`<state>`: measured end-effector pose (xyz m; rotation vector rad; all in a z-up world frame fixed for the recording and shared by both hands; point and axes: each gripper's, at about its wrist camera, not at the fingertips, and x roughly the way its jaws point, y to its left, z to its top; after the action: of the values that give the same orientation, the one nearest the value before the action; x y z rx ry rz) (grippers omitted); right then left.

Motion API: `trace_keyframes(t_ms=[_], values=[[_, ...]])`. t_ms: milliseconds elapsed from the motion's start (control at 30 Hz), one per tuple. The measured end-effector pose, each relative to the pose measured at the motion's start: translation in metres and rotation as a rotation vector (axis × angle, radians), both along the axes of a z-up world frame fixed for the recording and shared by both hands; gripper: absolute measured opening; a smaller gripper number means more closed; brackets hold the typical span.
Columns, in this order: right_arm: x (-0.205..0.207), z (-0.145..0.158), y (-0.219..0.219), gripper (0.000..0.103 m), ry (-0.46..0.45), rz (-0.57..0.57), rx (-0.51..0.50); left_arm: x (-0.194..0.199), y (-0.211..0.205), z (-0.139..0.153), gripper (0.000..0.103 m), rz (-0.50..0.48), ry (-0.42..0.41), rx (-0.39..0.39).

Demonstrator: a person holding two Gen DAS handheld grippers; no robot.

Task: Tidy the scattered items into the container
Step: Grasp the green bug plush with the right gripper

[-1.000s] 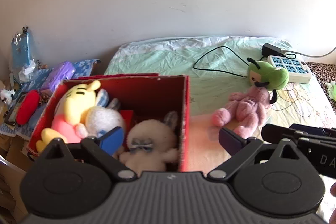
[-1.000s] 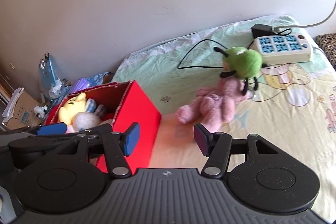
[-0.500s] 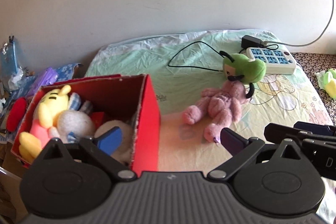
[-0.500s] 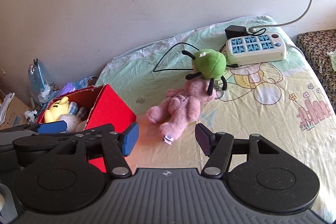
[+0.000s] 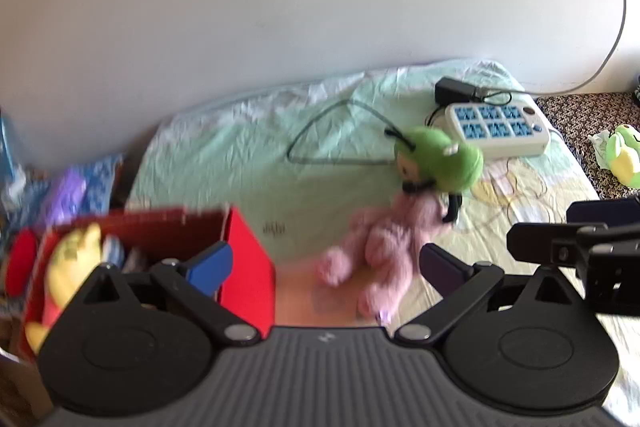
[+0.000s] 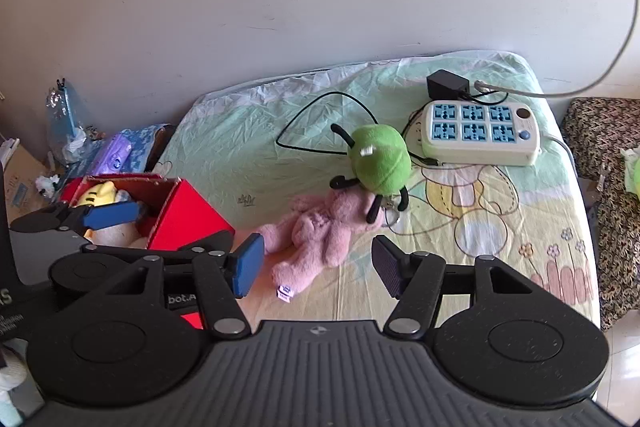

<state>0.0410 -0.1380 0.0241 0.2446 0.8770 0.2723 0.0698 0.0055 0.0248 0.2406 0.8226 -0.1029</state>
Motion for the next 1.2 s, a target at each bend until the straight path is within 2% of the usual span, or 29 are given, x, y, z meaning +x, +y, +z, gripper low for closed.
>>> trace_keyframes(t_ms=[233, 333, 433, 700, 867, 967, 1100, 1200], values=[[0.046, 0.010, -0.020, 0.063, 0.084, 0.006, 0.009, 0.029, -0.003, 0.001, 0.097, -0.053, 0.000, -0.021], [0.063, 0.007, -0.032, 0.063, 0.095, -0.028, 0.027, 0.030, 0.001, -0.005, 0.097, -0.068, -0.007, -0.070], [0.077, -0.004, -0.043, 0.063, 0.113, -0.077, 0.066, 0.027, 0.007, -0.016, 0.095, -0.087, 0.017, -0.156], [0.120, -0.052, -0.046, 0.063, 0.147, -0.133, 0.117, 0.030, -0.012, -0.037, 0.095, -0.153, 0.012, -0.271], [0.146, -0.079, -0.046, 0.063, 0.173, -0.152, 0.137, 0.036, -0.026, -0.051, 0.096, -0.159, 0.024, -0.269], [0.153, -0.092, -0.045, 0.063, 0.214, -0.136, 0.196, 0.040, -0.029, -0.061, 0.096, -0.156, 0.039, -0.254], [0.159, -0.106, -0.039, 0.056, 0.236, -0.111, 0.206, 0.050, -0.036, -0.074, 0.096, -0.149, 0.043, -0.214], [0.154, -0.104, -0.043, 0.052, 0.213, -0.094, 0.206, 0.051, -0.040, -0.079, 0.099, -0.175, 0.035, -0.208]])
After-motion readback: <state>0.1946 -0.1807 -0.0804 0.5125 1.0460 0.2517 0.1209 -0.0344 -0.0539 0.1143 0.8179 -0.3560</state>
